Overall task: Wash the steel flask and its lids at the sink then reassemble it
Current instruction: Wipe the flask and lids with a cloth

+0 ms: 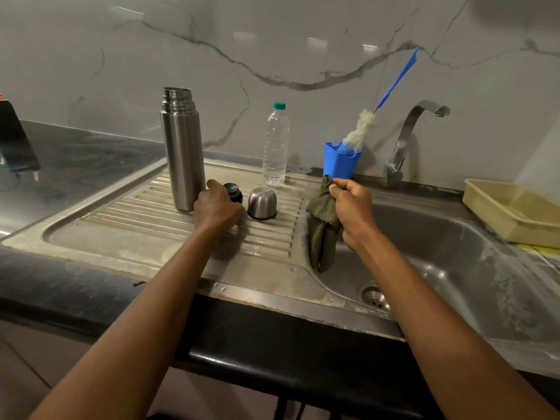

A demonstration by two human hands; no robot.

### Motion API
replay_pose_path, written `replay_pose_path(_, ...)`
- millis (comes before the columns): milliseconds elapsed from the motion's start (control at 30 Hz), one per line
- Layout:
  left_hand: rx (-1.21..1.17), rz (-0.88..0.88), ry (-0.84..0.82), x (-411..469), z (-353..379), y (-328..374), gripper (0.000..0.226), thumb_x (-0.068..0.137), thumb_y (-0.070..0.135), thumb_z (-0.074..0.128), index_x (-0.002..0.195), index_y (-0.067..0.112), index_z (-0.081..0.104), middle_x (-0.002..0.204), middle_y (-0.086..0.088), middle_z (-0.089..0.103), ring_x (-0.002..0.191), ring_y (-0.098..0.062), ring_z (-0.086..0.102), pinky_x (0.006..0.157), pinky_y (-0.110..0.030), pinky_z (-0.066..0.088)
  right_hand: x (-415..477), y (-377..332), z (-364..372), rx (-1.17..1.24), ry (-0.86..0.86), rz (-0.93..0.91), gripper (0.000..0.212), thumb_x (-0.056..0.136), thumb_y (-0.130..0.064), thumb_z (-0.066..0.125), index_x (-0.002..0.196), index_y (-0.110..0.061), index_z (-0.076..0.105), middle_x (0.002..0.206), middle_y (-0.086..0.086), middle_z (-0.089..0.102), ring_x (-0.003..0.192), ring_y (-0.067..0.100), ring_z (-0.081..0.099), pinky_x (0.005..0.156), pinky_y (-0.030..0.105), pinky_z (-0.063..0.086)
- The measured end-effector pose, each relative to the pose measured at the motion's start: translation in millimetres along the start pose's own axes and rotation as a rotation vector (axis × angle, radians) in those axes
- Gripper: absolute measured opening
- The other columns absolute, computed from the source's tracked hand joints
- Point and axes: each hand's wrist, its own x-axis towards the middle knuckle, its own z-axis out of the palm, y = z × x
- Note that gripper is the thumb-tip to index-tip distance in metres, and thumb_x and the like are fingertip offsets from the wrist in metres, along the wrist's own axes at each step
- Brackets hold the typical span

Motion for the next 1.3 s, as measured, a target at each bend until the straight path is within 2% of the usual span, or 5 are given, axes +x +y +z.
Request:
replay_pose_path(400, 0.224, 0.359, 0.169, -26.3, 2.8, 25.5, 0.039, 0.093, 0.012, 0.062, 0.129, 0.003, 0.052, 0.132, -0.018, 0.055, 0.124, -0.036, 0.05, 0.092, -0.045, 0.048, -0.4, -6.4, -7.0, 0.045, 0.031, 0.027, 0.017, 0.098, -0.008, 0.058, 0.095, -0.019, 0.07, 0.101, 0.005, 0.072, 0.088, 0.015, 0.067, 0.083, 0.03, 0.058)
replay_pose_path(767, 0.608, 0.491, -0.083, -1.4, 23.0, 47.0, 0.048, 0.094, 0.035, 0.062, 0.134, 0.012, 0.052, 0.136, -0.015, 0.056, 0.132, -0.034, 0.038, 0.099, -0.043, 0.039, 1.3, -11.0, -9.8, 0.065, 0.032, 0.041, 0.017, 0.098, -0.009, 0.057, 0.104, -0.018, 0.07, 0.103, 0.005, 0.071, 0.089, 0.015, 0.066, 0.087, 0.035, 0.058)
replay_pose_path(900, 0.244, 0.495, 0.023, -6.2, 31.4, 61.7, 0.058, 0.09, 0.041, 0.07, 0.137, 0.013, 0.05, 0.136, -0.011, 0.054, 0.124, -0.032, 0.045, 0.097, -0.041, 0.041, 2.6, -28.2, -16.4, 0.159, 0.05, 0.031, 0.019, 0.098, -0.007, 0.058, 0.093, -0.022, 0.069, 0.096, 0.002, 0.072, 0.088, 0.015, 0.067, 0.081, 0.03, 0.059)
replay_pose_path(1033, -0.569, 0.227, -0.271, -18.8, 39.2, 102.7, 0.076, 0.08, 0.049, 0.082, 0.137, 0.015, 0.046, 0.122, -0.002, 0.06, 0.107, -0.019, 0.062, 0.086, -0.037, 0.057, 4.2, -58.0, -36.6, 0.28, 0.051, -0.006, 0.013, 0.097, -0.004, 0.061, 0.097, -0.015, 0.068, 0.089, 0.001, 0.072, 0.08, 0.012, 0.069, 0.073, 0.025, 0.058)
replay_pose_path(1300, -1.098, 0.024, -0.574, -42.3, 91.5, 162.8, 0.026, 0.099, 0.037, 0.06, 0.11, 0.013, 0.063, 0.1, -0.007, 0.06, 0.087, -0.02, 0.065, 0.074, -0.033, 0.051, 19.4, -93.7, -100.2, 0.337, 0.064, -0.122, 0.006, 0.096, -0.008, 0.065, 0.095, -0.014, 0.064, 0.088, 0.006, 0.072, 0.075, 0.015, 0.071, 0.076, 0.034, 0.062)
